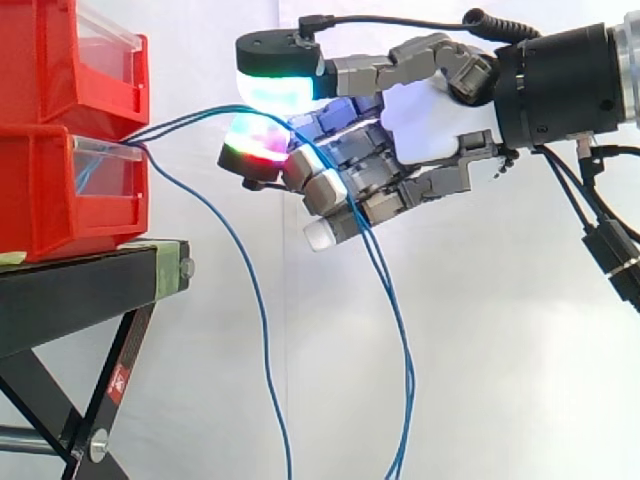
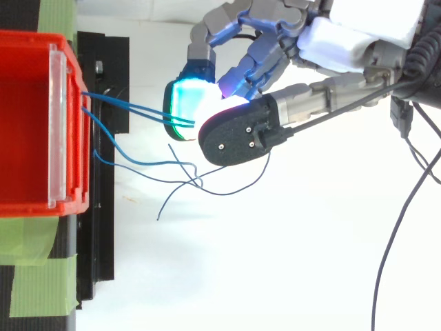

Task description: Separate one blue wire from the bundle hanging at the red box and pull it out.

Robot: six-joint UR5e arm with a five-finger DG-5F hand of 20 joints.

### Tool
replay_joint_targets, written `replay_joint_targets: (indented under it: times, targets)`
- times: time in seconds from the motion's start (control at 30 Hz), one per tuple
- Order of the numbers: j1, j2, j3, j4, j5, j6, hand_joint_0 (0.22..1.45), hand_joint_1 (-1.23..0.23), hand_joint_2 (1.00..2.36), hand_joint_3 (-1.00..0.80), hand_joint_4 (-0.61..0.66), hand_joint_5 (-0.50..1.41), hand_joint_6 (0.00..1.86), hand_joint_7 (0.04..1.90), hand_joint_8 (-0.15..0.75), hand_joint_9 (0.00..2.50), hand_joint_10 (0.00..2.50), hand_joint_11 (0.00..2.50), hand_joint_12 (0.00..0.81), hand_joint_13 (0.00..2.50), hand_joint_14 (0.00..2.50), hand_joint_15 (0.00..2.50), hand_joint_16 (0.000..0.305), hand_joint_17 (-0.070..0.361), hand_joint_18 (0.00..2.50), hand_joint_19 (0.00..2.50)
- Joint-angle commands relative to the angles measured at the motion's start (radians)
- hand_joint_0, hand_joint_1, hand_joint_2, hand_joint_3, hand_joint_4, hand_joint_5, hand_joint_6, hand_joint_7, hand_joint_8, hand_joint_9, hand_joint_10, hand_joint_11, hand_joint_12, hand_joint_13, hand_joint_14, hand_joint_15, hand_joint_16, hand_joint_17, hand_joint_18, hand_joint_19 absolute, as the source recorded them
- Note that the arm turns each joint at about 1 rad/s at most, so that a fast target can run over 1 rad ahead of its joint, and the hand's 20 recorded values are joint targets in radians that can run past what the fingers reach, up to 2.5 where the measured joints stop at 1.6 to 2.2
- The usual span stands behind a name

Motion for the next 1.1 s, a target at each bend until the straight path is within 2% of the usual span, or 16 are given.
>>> replay_joint_targets:
  times: [0.0, 0.13, 0.33, 0.47, 0.63, 0.83, 1.07]
  targets:
    - [-0.001, 0.000, 0.000, 0.000, 0.000, 0.000, 0.63, -0.78, 1.01, -0.31, 0.22, -0.23, 0.91, 0.97, 0.349, 1.02, 0.01, 1.33, 0.435, 1.14, 0.03, 1.16, 0.058, 0.130, 0.79, 0.67]
    - [0.001, 0.000, 0.000, 0.000, 0.000, 0.000, 0.62, -0.78, 1.01, -0.35, 0.21, -0.23, 0.91, 0.95, 0.354, 1.02, 0.02, 1.33, 0.438, 1.14, 0.03, 1.15, 0.058, 0.130, 0.79, 0.68]
    - [0.002, 0.000, 0.000, 0.000, 0.000, 0.015, 0.67, -0.80, 1.02, -0.27, 0.22, -0.24, 0.91, 0.93, 0.339, 0.98, 0.01, 1.32, 0.431, 1.13, 0.03, 1.14, 0.057, 0.129, 0.79, 0.65]
    - [0.002, 0.000, 0.000, 0.000, 0.000, 0.034, 0.68, -0.81, 1.02, -0.27, 0.22, -0.24, 0.90, 0.92, 0.338, 0.96, 0.01, 1.32, 0.426, 1.12, 0.03, 1.16, 0.057, 0.128, 0.79, 0.65]
    - [0.004, 0.000, 0.000, 0.000, 0.000, 0.044, 0.58, -0.81, 1.00, -0.50, 0.23, -0.24, 0.88, 0.92, 0.343, 0.94, 0.01, 1.32, 0.437, 1.12, 0.03, 1.16, 0.058, 0.131, 0.78, 0.67]
    - [0.004, 0.000, 0.000, -0.006, -0.003, 0.052, 0.54, -0.81, 1.00, -0.50, 0.24, -0.24, 0.88, 0.92, 0.353, 0.94, 0.01, 1.32, 0.447, 1.12, 0.02, 1.15, 0.061, 0.136, 0.78, 0.67]
    - [0.004, 0.000, 0.000, -0.014, -0.003, 0.052, 0.65, -0.91, 1.00, -0.49, 0.23, -0.25, 0.90, 0.93, 0.338, 0.91, 0.01, 1.31, 0.432, 1.10, 0.03, 1.14, 0.058, 0.131, 0.78, 0.63]
